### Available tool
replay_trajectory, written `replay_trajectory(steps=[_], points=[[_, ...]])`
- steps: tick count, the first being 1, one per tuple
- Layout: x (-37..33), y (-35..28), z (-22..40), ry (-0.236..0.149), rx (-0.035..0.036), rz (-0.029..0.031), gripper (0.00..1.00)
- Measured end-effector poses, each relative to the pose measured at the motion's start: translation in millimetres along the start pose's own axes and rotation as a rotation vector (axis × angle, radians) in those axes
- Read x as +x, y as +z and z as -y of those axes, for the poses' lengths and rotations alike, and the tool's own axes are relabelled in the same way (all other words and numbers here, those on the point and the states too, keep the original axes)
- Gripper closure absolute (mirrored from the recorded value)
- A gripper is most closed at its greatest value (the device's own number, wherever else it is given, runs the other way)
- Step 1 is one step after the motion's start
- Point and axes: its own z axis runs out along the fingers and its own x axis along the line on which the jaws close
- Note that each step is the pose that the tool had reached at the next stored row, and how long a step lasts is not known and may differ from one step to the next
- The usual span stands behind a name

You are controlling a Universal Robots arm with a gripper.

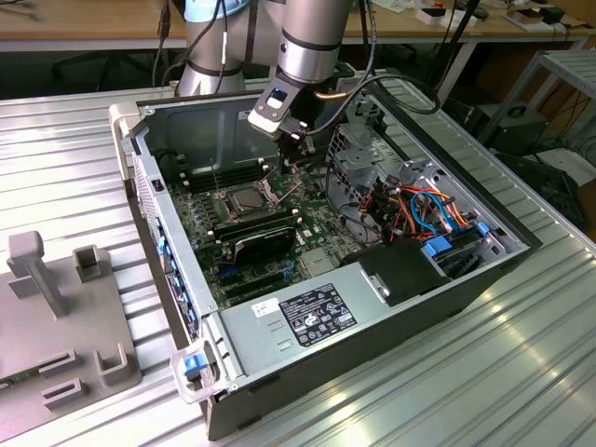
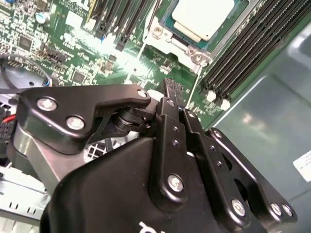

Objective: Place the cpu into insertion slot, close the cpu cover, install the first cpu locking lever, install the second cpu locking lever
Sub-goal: 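Close the cpu cover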

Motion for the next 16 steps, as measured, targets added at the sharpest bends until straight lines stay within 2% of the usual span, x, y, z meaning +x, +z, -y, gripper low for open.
replay_trajectory(steps=[1,10,12,16], points=[[0.2,-1.6,-3.5,0.000,0.0000,0.0001,0.89],[1.2,-1.1,-36.6,0.000,0.0000,0.0024,0.89],[1.3,2.4,-38.8,0.000,0.0001,0.0026,0.89],[1.8,11.4,-38.8,0.000,0.0001,0.0024,0.89]])
